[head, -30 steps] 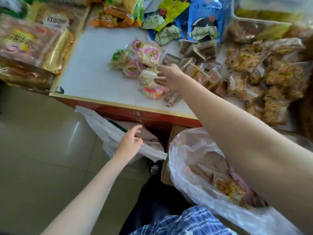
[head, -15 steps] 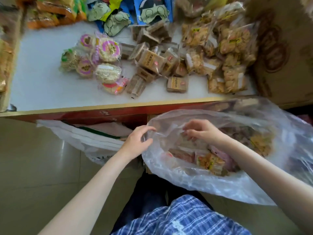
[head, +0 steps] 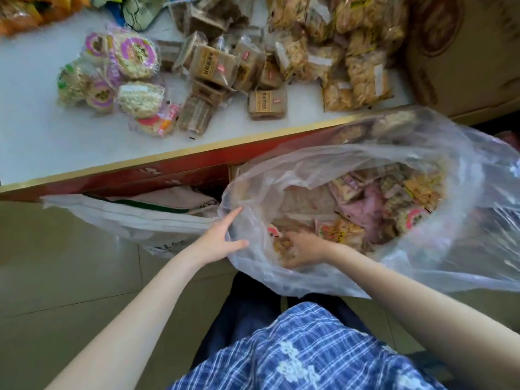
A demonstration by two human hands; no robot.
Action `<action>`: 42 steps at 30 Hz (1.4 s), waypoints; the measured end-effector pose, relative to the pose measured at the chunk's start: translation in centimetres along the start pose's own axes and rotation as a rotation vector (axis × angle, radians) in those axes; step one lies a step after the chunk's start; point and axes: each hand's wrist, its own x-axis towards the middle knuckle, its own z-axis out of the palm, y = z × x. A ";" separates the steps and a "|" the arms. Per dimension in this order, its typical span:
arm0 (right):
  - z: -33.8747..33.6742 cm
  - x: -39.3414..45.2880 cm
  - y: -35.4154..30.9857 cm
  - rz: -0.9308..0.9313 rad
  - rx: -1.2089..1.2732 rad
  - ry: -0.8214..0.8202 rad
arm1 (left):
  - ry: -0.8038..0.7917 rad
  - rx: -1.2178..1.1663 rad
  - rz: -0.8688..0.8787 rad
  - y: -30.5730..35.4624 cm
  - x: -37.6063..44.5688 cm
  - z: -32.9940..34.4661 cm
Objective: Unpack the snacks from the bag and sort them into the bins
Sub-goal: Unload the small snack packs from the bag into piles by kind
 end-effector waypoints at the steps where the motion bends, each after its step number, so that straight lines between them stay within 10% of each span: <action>1: 1.2 -0.3 0.2 0.034 -0.052 0.025 | -0.003 0.020 -0.008 -0.2 0.0 0.4; 6: 3.0 0.6 1.5 0.020 0.176 0.299 | 0.010 0.092 -0.056 -1.2 -0.1 1.8; 25: 0.7 1.6 1.3 0.075 0.616 0.378 | 0.086 0.119 -0.028 -1.7 -0.5 1.5; 32: -6.1 -5.9 2.2 -0.097 0.336 0.553 | 0.287 -0.154 0.034 0.1 0.1 0.5; 42: -17.3 -6.8 -7.0 -0.307 0.600 0.921 | 0.443 -0.292 0.042 1.5 -0.2 -2.9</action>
